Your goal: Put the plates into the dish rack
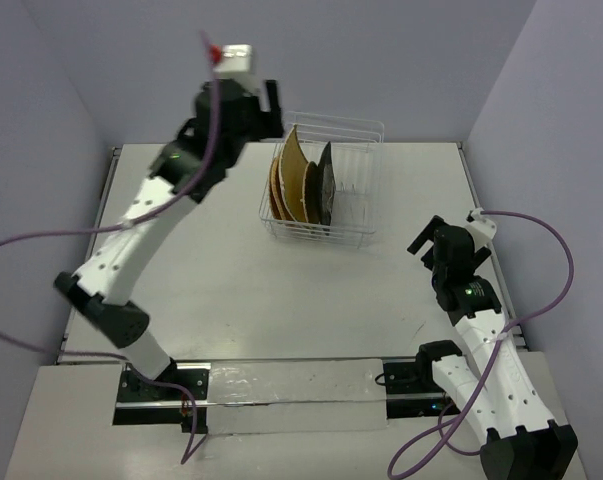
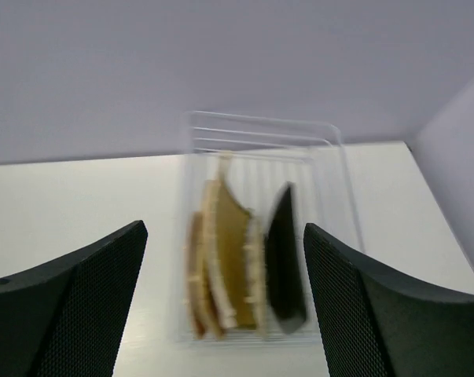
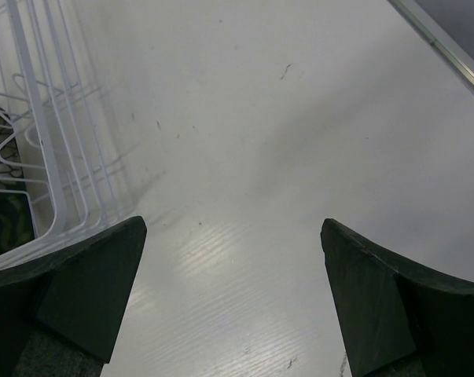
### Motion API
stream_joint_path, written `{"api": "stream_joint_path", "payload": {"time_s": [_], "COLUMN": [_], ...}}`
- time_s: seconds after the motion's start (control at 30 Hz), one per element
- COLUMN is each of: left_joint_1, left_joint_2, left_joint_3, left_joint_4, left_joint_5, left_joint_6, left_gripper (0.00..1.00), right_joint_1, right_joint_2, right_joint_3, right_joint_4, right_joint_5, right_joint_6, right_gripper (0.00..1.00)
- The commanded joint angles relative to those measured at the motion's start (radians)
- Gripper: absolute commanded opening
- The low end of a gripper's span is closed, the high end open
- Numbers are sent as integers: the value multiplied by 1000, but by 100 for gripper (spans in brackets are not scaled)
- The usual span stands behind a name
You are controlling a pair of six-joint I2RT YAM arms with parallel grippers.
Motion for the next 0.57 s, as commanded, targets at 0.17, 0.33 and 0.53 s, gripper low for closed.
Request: {"api": "stream_joint_path", "payload": {"time_s": [0.17, 0.33, 0.53], "left_joint_1": [462, 546, 571], "left_joint_2": [-448, -555, -527], "left_joint_3": [-681, -907, -896], "left_joint_4": [172, 259, 256], "left_joint_5": [188, 200, 223], "left_joint_6": [-231, -281, -293], "left_gripper": [88, 89, 89], "right_joint_1": [-6, -6, -6], "right_joint_2": [-1, -49, -72], "right_joint_3": [0, -23, -14], "right_joint_4": [22, 23, 23], "right_joint_5": [17, 44, 30], "right_joint_6": [30, 46, 46], "right_gripper": [100, 100, 100]}}
